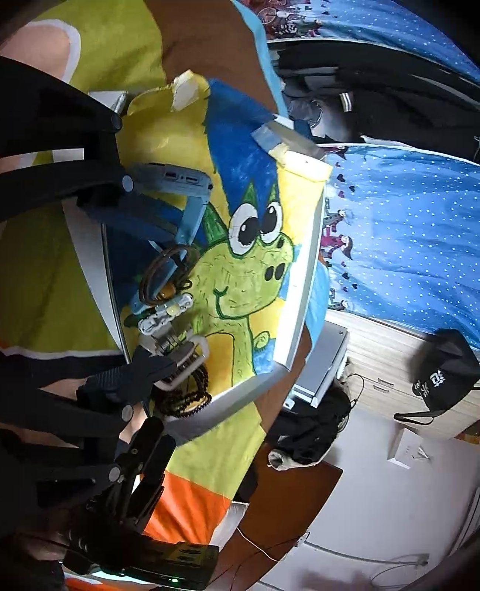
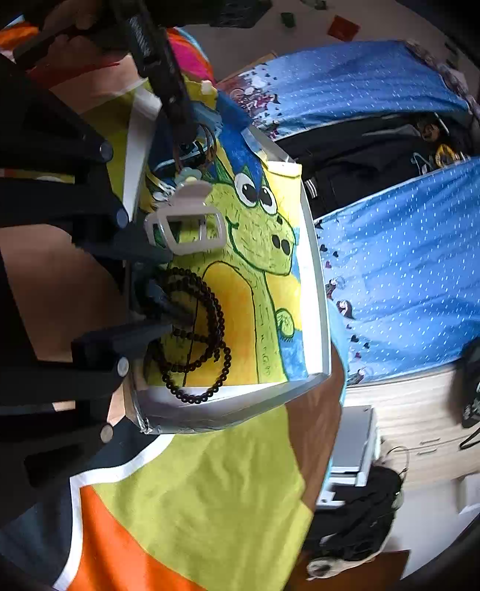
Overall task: Organize jewelry
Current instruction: 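Lower both bracelets into the white tray and open both tools, then move both tools back over the silver hoops and chain bracelet on the bed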
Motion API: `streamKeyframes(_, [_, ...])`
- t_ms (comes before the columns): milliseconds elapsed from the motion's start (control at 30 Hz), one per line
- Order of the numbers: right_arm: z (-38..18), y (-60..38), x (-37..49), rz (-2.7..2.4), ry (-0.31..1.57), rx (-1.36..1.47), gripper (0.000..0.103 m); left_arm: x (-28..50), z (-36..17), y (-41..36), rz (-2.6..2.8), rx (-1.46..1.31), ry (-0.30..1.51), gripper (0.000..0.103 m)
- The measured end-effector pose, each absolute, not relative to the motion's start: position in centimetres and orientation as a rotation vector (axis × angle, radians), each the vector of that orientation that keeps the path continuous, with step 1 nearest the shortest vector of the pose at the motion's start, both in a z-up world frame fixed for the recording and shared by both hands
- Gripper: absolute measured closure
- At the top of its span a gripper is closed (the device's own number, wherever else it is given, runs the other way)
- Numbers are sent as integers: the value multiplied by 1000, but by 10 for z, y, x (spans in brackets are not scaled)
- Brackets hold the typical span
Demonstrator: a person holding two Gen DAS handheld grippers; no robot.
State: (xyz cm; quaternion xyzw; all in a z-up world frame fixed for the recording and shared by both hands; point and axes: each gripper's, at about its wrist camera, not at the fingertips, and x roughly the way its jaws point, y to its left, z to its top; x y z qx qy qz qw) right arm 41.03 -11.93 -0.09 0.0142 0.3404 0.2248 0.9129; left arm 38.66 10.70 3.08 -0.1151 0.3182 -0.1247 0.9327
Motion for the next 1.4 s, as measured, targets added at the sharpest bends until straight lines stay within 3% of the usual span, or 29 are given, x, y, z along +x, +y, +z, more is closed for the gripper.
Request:
streamKeyframes(100, [4,-120,401,455,679,-2,56,377,40,107,-238,-234,632,41])
streamKeyframes(167, [9,-123,396,447,662,-13,54,368,47,106,-223,-228,611,32])
streamKeyframes(233, [16,-129,390,438,639,-8,43,359,53,105,-210,-238,583,17])
streamKeyframes(467, [51,-151,363,425,536,13,21,317,84,95,-167,-214,504,16])
streamKeyframes(567, [71,-162,344,423,480,25,4,287,98,86,-149,-188,453,15])
streamKeyframes(733, [98,-180,306,426,409,44,0,239,113,74,-149,-194,413,6])
streamKeyframes(967, [116,-205,235,443,348,36,0,172,115,47,-183,-185,417,6])
streamKeyframes(1400, [73,-238,121,403,419,28,0,89,67,11,-176,-147,491,5])
